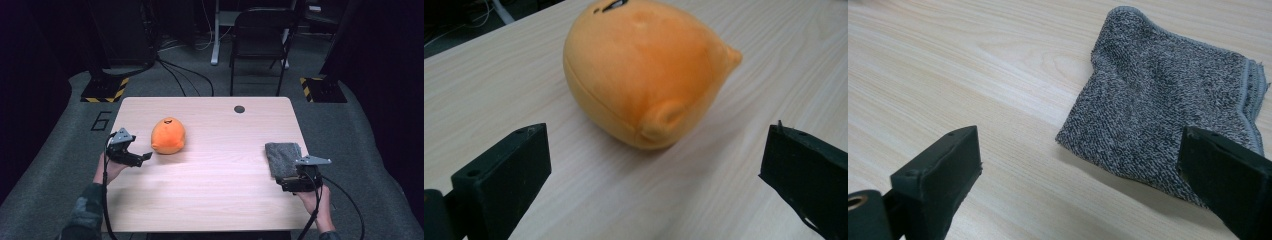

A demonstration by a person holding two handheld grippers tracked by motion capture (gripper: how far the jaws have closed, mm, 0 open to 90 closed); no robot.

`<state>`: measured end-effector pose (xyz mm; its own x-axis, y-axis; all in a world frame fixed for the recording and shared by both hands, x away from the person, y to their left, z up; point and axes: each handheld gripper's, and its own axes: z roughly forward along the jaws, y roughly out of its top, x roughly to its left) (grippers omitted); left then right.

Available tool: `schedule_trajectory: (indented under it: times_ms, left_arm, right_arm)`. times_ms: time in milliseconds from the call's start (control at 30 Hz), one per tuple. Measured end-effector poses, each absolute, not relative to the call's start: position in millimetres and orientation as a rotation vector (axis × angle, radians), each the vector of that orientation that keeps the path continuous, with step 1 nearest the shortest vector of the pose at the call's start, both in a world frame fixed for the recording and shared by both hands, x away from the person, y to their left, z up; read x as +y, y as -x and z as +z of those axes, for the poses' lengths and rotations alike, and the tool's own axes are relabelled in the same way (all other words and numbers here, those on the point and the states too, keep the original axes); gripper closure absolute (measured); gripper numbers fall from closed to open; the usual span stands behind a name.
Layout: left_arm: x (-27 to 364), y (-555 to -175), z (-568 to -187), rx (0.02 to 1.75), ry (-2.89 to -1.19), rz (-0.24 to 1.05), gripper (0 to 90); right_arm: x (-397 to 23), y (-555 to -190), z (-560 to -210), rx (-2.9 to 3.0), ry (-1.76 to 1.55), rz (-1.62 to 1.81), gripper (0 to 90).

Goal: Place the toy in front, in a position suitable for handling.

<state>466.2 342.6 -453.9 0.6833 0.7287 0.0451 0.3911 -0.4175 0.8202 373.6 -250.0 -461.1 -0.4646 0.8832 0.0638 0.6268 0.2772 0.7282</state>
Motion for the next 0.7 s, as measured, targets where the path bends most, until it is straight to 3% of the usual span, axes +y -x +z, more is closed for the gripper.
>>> schedule_trajectory:
  times_ms: [333, 700]
  left_arm:
    - [318, -506, -434, 0.804, -2.1, 0.522, 0.0]
    - [295, -535, -444, 0.815, -2.18, 0.481, 0.5]
  right_arm:
    - [-248, -374, -461, 2.214, -1.371, 1.011, 3.5]
    - [-250, -375, -462, 2.216, -1.388, 1.015, 3.4]
